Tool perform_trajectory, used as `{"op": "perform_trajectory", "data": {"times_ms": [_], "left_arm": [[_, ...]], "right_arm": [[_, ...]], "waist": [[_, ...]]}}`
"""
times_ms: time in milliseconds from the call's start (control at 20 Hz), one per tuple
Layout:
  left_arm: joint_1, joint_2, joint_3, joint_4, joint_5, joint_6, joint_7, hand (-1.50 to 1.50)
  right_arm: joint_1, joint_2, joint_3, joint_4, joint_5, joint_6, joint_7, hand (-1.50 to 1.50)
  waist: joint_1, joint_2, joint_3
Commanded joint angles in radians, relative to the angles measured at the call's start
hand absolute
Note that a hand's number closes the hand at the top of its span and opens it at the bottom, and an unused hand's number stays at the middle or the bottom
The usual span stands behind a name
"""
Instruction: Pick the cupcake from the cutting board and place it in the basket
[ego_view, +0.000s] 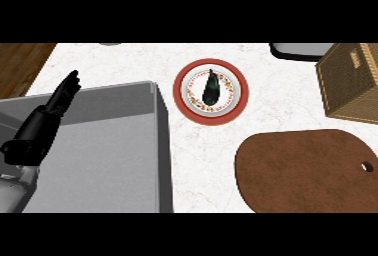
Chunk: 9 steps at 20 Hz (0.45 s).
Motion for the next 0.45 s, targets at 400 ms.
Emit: {"op": "perform_trajectory", "data": {"times_ms": [400], "left_arm": [[-0.018, -0.011, 0.007, -0.010, 0.013, 0.008, -0.019, 0.00]], "right_arm": [[0.057, -0.156, -0.242, 0.081, -0.236, -0.035, 0.190, -1.50]], "waist": [[0.002, 0.030, -0.007]]}}
